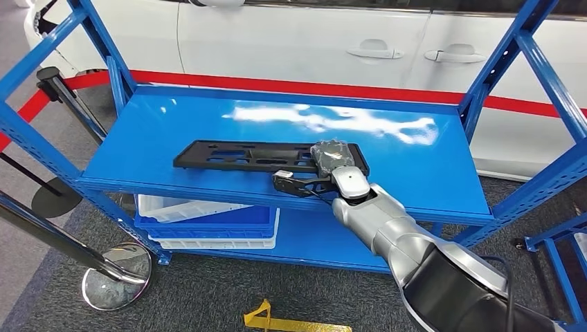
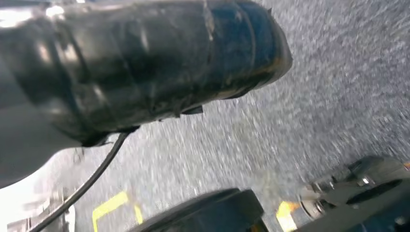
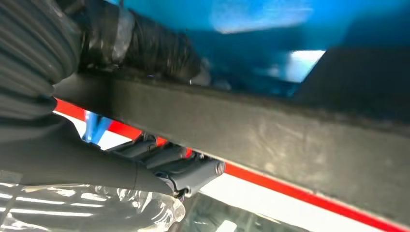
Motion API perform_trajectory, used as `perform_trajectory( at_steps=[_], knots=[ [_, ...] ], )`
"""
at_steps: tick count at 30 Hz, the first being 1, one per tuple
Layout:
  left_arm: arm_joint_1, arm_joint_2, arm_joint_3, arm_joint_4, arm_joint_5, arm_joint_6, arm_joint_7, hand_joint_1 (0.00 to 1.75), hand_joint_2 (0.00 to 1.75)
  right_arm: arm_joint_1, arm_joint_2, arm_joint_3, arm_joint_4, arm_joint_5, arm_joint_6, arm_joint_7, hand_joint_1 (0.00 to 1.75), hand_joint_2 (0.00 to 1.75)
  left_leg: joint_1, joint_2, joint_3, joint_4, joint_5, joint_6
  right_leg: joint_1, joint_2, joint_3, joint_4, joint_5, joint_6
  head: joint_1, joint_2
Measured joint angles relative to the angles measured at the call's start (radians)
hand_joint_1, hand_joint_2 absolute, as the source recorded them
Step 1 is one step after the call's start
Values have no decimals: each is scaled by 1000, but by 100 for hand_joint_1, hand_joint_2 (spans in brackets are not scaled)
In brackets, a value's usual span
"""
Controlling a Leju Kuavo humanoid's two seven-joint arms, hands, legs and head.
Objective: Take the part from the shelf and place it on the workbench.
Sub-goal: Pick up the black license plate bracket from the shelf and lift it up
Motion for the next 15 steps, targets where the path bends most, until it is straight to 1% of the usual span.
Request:
perform_trajectory(
  at_steps=[2,5,10,14,15],
  knots=[
    [1,0,0,0,32,-6,-22,0,0,0,-5,-3,0,-12,-37,-21,175,175,0,0,0,0,0,0,0,0,0,0,0,0,0,0],
    [1,0,1,0,38,4,-42,0,0,1,-11,-9,0,-24,-81,-47,175,175,0,0,0,0,0,0,0,0,0,0,0,0,0,0],
    [1,0,1,0,-2,87,-58,0,0,9,-22,-19,-1,-42,-157,-90,175,175,0,0,0,0,0,0,0,0,0,0,0,0,0,0],
    [1,0,1,0,-21,136,-71,0,175,14,-29,-35,-9,-45,-231,-132,175,175,0,0,0,0,0,0,0,0,0,0,0,0,0,0],
    [1,0,1,0,-29,153,-81,0,131,15,-31,-37,-14,-38,-252,-140,175,175,0,0,0,0,0,0,0,0,0,0,0,0,0,0]
  ],
)
